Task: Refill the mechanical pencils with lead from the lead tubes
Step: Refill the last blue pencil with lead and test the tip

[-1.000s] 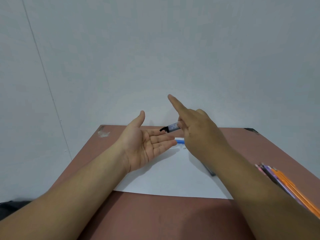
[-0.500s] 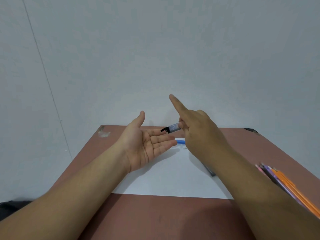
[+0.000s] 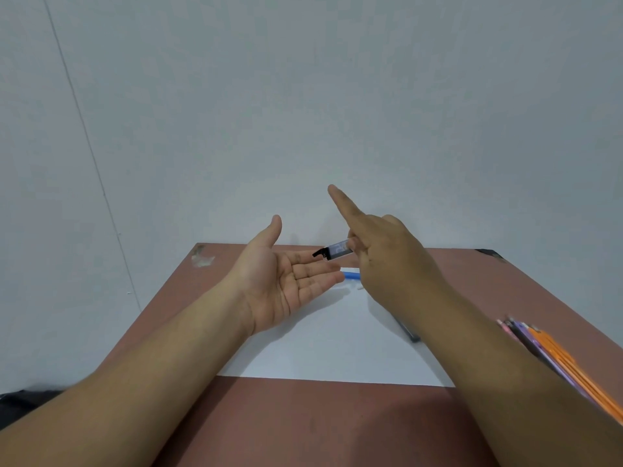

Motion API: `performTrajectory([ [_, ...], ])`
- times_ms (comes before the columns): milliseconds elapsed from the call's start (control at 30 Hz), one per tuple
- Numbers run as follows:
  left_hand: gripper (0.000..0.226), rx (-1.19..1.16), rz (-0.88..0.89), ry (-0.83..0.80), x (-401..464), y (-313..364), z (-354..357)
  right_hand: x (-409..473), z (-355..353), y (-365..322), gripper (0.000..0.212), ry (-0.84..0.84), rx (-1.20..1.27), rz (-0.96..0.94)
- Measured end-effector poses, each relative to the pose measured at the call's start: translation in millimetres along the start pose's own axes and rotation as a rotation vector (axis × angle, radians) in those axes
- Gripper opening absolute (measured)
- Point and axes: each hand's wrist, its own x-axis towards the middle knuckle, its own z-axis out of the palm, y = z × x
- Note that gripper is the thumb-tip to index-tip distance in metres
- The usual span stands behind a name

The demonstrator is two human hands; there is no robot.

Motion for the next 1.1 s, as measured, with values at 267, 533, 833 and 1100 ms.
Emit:
performTrajectory([
  [267, 0.097, 0.003, 0.004, -0.007, -0.8, 0.2, 0.5, 2.7, 3.2, 4.1, 0.089, 0.028, -0.004, -0.004],
  [533, 0.094, -0.002, 0.01, 0.034, -2.8, -0.2, 3.7, -0.6, 0.8, 2.6, 0.106, 0.056, 0.006, -0.007],
  [833, 0.097, 0.01, -0.007, 0.004, -0.7, -0.4, 0.6, 3.7, 7.5, 8.4, 0.093, 0.042, -0.002, -0.015],
  [1100, 0.095, -0.007, 0.0, 0.028, -0.7, -0.6, 2.2, 3.6, 7.8, 6.3, 0.113, 0.059, -0.012, -0.045],
])
